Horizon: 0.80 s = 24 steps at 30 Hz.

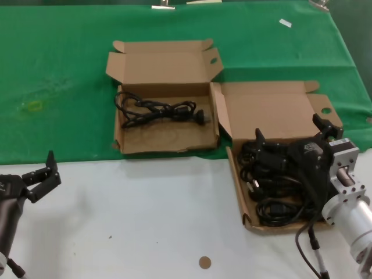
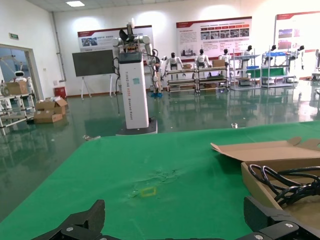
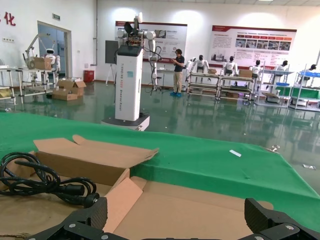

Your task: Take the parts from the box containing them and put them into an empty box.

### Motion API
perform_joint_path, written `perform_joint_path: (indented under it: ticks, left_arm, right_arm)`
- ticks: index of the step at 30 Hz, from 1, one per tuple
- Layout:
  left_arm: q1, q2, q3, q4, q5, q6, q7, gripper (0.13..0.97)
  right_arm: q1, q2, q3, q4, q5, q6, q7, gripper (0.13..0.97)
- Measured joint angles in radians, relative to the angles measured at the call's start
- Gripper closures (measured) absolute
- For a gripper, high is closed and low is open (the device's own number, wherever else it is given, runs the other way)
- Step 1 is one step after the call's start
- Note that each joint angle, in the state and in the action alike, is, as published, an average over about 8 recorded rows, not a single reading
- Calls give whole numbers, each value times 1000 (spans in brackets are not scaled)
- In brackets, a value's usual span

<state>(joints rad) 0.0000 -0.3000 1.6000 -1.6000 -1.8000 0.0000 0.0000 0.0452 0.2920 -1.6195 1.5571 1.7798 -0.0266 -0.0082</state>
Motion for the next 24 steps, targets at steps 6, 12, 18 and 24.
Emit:
perform_joint_path:
  ticks: [6,12,18,24]
  left_arm:
    - [0,0,0,0,0,0,0,132]
    - [0,0,0,0,0,0,0,132]
    - [0,0,0,0,0,0,0,132]
    - [0,0,0,0,0,0,0,132]
  right_arm:
    - [0,0,0,0,0,0,0,129]
    - [0,0,0,0,0,0,0,129]
    - [0,0,0,0,0,0,0,129]
    - [0,0,0,0,0,0,0,129]
